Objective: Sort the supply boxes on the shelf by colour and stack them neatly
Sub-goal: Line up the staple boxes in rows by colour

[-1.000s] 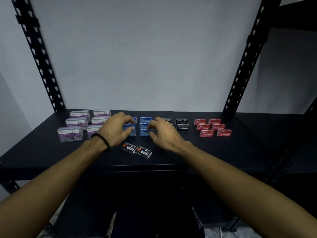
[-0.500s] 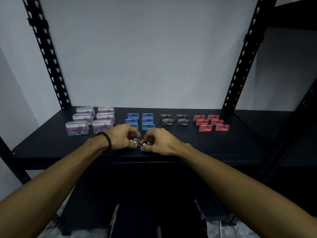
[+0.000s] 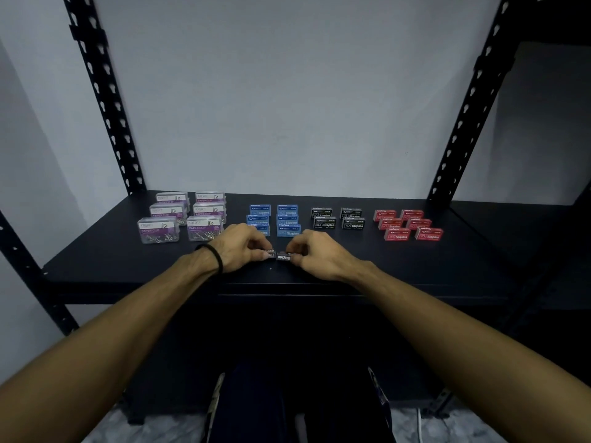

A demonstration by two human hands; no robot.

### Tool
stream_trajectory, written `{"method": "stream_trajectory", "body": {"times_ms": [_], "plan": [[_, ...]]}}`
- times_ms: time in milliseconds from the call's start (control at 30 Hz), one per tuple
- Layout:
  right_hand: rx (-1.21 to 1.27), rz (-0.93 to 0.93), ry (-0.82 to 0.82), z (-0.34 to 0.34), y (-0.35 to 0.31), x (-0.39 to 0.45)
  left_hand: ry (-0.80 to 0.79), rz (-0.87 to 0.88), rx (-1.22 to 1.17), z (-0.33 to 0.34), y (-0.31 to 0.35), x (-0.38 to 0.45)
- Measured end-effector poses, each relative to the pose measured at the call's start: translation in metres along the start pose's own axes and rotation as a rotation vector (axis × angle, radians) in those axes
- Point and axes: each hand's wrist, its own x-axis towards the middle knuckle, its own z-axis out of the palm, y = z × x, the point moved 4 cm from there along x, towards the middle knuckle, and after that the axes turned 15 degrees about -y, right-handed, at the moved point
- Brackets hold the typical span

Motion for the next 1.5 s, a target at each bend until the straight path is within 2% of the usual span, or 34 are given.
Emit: {"method": "stream_trajectory", "body": {"times_ms": [500, 667, 900, 1100, 1267, 1500], "plan": [[0.040, 0.018, 0.058, -0.002, 0.005, 0.006, 0.020, -0.054, -0.053, -0.002, -0.006, 0.007], [0.055, 0.013, 0.087, -0.003, 0.009, 0.006, 0.047, -0.061, -0.159, -0.004, -0.008, 0.005], [0.092, 0.017, 0.105, -0.004, 0.011, 0.007, -0.003, -0.084, -0.234, -0.007, -0.014, 0.003], [0.096, 0.032, 0.096, -0.003, 0.012, 0.007, -0.059, -0.086, -0.202, -0.006, -0.013, 0.004], [0.026, 0.008, 0.094, -0.001, 0.009, 0.009, -0.018, -0.079, -0.065, -0.005, -0.007, 0.007], [0.022, 0.013, 0.101, -0.005, 0.010, 0.004, -0.005, -0.076, -0.044, -0.006, -0.002, 0.009]]}}
